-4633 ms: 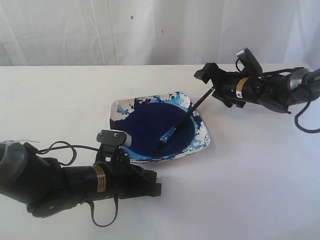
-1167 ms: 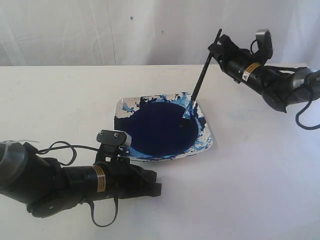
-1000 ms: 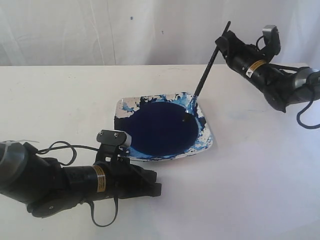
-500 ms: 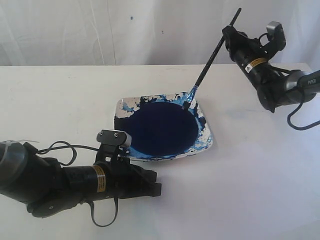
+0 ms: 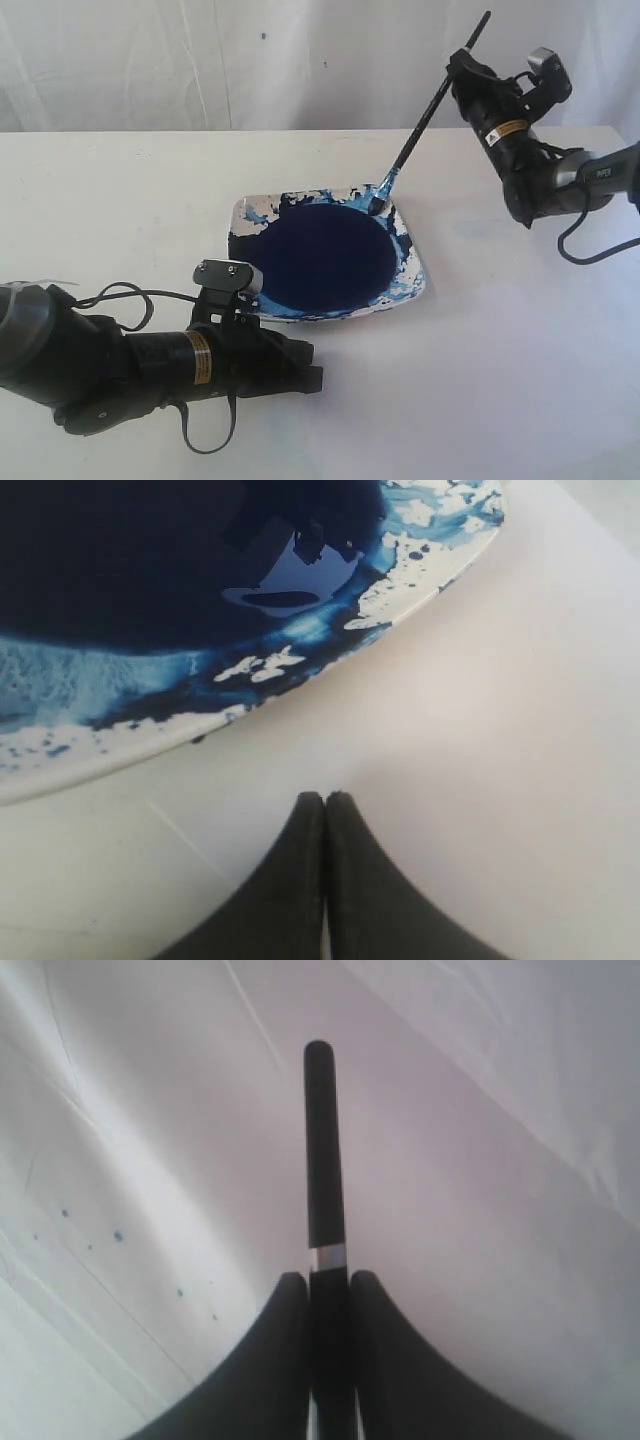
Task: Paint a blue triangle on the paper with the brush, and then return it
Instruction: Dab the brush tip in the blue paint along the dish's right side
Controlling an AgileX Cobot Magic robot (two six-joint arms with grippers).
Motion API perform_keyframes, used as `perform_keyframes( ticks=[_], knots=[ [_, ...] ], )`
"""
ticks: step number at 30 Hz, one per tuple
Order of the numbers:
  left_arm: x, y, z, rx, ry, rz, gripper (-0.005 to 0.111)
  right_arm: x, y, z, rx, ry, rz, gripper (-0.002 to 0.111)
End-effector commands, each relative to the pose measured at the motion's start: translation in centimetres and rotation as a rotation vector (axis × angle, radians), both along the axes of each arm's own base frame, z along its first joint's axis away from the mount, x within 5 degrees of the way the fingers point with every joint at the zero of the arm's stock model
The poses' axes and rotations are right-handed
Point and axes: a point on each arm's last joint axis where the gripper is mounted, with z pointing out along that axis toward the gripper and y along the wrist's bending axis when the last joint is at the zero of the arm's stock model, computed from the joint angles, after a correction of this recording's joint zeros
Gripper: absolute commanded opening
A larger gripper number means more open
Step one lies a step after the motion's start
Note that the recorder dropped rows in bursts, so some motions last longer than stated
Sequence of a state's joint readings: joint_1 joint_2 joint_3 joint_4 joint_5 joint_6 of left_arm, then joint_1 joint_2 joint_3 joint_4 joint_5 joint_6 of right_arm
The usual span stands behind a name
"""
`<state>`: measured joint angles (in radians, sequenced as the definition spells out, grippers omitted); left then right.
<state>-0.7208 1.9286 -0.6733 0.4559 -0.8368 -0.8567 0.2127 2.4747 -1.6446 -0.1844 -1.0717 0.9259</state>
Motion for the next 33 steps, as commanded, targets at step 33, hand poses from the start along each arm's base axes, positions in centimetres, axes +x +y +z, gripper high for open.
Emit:
perform_keyframes(
  ticks=[33],
  knots=[
    [-0.2,0.1,0.0,0.016,0.005,-0.002,0.000,0.1,0.7,0.4,0.065,-0.034,-0.054,0.000]
  ],
)
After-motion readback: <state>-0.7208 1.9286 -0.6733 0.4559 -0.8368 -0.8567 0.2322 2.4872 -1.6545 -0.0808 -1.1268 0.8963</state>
